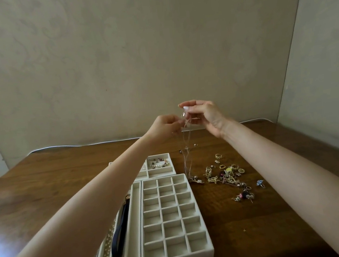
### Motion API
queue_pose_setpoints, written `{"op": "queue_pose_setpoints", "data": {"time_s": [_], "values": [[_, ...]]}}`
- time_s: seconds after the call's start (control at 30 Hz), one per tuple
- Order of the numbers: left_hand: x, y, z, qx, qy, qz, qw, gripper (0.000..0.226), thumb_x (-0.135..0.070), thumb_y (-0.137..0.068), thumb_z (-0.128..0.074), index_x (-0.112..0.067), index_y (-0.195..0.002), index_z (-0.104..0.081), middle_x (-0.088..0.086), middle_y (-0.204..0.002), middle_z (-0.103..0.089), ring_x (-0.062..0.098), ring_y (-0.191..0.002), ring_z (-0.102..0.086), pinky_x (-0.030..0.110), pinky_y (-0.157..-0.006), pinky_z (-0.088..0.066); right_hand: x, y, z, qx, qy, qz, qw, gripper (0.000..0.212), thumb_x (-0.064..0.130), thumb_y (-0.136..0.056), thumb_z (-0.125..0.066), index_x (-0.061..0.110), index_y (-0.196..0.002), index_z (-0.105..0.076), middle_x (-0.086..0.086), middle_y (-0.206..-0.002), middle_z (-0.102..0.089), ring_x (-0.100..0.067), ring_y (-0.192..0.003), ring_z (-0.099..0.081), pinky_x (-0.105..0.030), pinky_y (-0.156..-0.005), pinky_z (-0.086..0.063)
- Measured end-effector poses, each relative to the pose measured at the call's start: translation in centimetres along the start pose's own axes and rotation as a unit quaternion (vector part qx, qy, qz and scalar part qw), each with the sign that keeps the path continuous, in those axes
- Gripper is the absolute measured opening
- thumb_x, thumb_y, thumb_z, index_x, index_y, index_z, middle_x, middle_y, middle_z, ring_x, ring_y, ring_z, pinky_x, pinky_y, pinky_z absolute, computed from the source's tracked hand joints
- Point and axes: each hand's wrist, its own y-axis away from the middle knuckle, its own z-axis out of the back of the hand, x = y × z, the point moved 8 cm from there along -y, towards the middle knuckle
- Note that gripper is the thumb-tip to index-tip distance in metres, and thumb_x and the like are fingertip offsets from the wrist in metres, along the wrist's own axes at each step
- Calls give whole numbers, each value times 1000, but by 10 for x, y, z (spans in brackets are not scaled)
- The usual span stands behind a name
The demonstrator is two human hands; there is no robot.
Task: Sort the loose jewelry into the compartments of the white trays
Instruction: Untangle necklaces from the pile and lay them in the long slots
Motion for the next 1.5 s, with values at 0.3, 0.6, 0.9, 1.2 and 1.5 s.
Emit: {"op": "queue_pose_setpoints", "data": {"time_s": [0.3,0.6,0.9,1.2,1.5], "values": [[-14,-4,17,-108,83,-39,990,9,-13,-91,-57,-6,-89,-53,2,-72,-54,8,-55,-48,20,-55,-52,-5,3,-4,8,107,39,994,16,16,-86,-66,6,-97,-70,-4,-76,-65,-13,-59,-55,-31,-66,-53],[45,11,5,-32,-89,69,993,9,-15,-89,-59,-7,-85,-58,1,-65,-57,13,-58,-54,30,-64,-50,0,5,1,-22,-49,41,998,20,23,-94,-56,11,-82,-67,-9,-82,-72,-20,-75,-65,-33,-72,-53],[115,47,8,-56,78,185,978,9,-15,-90,-59,-11,-82,-56,1,-74,-67,6,-66,-61,20,-62,-45,5,3,13,-120,-40,34,991,15,23,-88,-65,12,-79,-71,-5,-75,-70,-6,-55,-48,-19,-50,-32],[114,43,-16,-36,238,244,939,20,-19,-100,-41,-6,-87,-50,13,-90,-68,18,-72,-67,24,-59,-57,2,1,13,-107,-86,49,989,17,27,-93,-59,14,-86,-66,-8,-80,-69,-17,-69,-65,-27,-62,-53],[87,24,-51,22,361,261,895,37,-16,-100,-26,-12,-66,-38,18,-81,-71,29,-65,-70,32,-58,-59,-5,2,28,-93,-51,36,994,15,19,-94,-56,8,-92,-67,-11,-82,-70,-21,-72,-67,-30,-66,-56]]}}
